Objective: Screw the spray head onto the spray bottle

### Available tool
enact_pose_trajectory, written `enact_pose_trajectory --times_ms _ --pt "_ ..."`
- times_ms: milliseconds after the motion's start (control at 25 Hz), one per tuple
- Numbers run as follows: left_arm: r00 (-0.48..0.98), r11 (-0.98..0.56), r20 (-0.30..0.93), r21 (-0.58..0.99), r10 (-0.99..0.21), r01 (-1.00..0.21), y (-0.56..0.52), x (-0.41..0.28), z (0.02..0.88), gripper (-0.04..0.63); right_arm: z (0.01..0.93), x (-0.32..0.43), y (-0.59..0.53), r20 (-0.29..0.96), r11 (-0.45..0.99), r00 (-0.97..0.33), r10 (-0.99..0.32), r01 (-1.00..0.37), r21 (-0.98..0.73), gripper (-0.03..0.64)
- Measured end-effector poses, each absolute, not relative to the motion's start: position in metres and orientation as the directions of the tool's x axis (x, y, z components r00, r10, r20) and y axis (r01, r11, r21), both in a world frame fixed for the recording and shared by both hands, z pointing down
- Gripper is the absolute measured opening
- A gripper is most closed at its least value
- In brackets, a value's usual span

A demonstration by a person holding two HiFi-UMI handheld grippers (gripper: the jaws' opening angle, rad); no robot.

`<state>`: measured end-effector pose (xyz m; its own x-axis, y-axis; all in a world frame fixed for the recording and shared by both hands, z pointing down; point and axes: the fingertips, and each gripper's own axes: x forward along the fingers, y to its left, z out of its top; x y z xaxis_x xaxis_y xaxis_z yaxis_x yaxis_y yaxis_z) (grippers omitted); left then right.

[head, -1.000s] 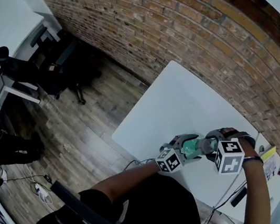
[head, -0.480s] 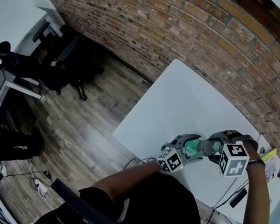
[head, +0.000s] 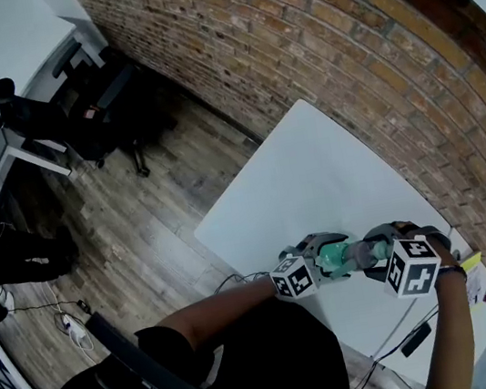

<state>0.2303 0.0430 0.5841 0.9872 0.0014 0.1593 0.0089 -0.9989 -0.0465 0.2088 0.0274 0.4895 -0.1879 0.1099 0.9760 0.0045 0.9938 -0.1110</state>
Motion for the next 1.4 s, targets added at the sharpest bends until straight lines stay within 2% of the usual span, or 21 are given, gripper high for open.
enact_pose_trajectory --times_ms 120,280,640,1040,1400 --pt "0.987 -0.999 0.160 -0.044 0.000 0.007 0.044 0.230 0.585 0.391 0.486 0.208 0.032 0.982 0.996 -0.164 0.090 0.026 -0.087 0.273" --pt "0.987 -0.999 0.158 -0.042 -0.007 0.000 0.044 0.229 0.585 0.391 0.488 0.207 0.033 0.994 0.998 -0.113 0.002 0.062 0.005 0.273" --pt "0.988 -0.999 0.156 -0.041 -0.017 -0.011 0.044 0.230 0.585 0.393 0.499 0.203 0.039 0.989 0.990 -0.068 -0.132 0.037 0.134 0.273" --pt "0.988 -0.999 0.155 -0.046 -0.017 -0.010 0.045 0.230 0.585 0.393 0.495 0.208 0.035 0.992 0.997 -0.121 -0.022 -0.081 0.012 0.272" --pt "0.989 -0.999 0.146 -0.042 -0.017 -0.011 0.044 0.229 0.585 0.393 0.496 0.203 0.035 0.996 0.998 -0.088 -0.020 -0.056 0.015 0.273"
